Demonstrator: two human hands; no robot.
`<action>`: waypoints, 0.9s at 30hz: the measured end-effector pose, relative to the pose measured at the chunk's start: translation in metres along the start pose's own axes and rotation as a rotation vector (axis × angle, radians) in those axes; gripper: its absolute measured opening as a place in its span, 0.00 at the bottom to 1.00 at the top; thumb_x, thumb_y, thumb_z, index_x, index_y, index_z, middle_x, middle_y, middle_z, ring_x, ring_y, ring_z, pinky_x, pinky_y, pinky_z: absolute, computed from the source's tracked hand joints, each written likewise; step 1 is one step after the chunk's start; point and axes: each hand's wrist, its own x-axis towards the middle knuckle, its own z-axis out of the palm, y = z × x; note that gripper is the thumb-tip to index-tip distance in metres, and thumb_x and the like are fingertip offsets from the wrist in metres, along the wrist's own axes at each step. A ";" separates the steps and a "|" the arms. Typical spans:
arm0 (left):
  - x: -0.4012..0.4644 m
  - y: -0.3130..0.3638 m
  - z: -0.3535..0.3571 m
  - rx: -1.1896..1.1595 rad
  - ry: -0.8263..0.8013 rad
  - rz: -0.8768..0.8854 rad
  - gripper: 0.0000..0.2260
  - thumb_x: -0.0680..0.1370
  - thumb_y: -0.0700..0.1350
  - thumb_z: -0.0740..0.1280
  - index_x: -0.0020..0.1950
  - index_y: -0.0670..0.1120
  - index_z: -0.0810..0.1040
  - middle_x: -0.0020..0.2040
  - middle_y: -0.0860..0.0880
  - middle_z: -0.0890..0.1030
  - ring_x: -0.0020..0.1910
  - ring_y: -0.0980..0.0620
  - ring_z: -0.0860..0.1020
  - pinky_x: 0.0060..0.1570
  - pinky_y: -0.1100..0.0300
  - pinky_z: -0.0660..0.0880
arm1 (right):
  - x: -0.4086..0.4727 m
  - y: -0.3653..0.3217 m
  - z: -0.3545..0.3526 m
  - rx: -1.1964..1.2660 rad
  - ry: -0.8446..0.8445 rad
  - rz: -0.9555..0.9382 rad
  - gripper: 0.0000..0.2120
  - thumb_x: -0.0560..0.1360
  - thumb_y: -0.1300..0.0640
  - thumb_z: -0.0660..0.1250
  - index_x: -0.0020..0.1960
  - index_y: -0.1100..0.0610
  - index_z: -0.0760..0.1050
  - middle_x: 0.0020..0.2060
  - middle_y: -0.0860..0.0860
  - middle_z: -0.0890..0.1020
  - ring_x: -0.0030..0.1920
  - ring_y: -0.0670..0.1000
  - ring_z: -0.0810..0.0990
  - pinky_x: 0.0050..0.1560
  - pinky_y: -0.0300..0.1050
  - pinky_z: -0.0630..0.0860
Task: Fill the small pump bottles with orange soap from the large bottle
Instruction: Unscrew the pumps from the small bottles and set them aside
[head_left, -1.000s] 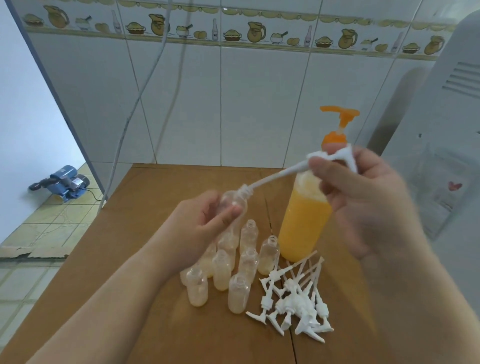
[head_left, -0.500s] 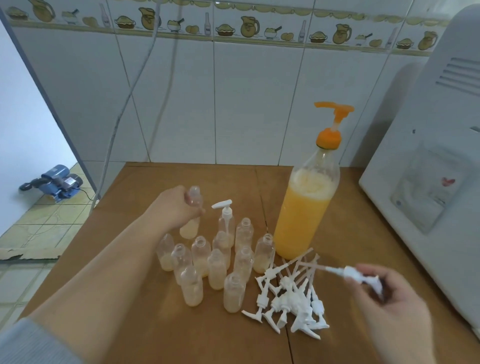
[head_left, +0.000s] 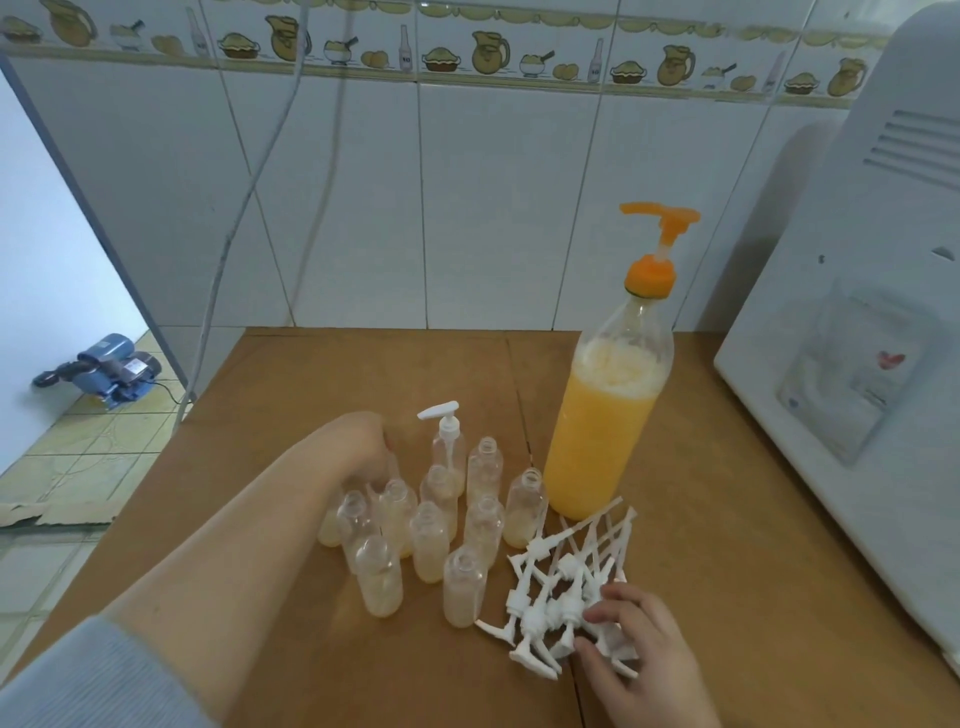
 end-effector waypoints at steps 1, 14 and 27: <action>0.001 -0.002 -0.002 -0.051 -0.014 0.020 0.22 0.73 0.42 0.71 0.66 0.48 0.72 0.61 0.49 0.77 0.56 0.48 0.77 0.54 0.57 0.76 | 0.001 -0.001 -0.001 -0.002 -0.007 -0.011 0.15 0.63 0.41 0.70 0.47 0.29 0.70 0.54 0.34 0.73 0.57 0.35 0.70 0.50 0.20 0.65; 0.043 0.012 -0.004 -0.094 -0.120 0.205 0.16 0.71 0.50 0.70 0.57 0.47 0.77 0.56 0.49 0.81 0.53 0.51 0.79 0.56 0.55 0.75 | 0.001 -0.007 -0.009 0.029 0.023 -0.027 0.15 0.65 0.29 0.64 0.49 0.32 0.71 0.57 0.31 0.71 0.58 0.37 0.71 0.52 0.27 0.68; 0.058 0.003 0.004 -0.424 -0.136 0.252 0.22 0.60 0.56 0.77 0.53 0.56 0.80 0.53 0.55 0.81 0.53 0.54 0.80 0.59 0.52 0.76 | 0.001 -0.018 -0.025 0.055 0.073 -0.021 0.13 0.69 0.30 0.61 0.50 0.35 0.72 0.55 0.36 0.74 0.56 0.39 0.73 0.50 0.25 0.68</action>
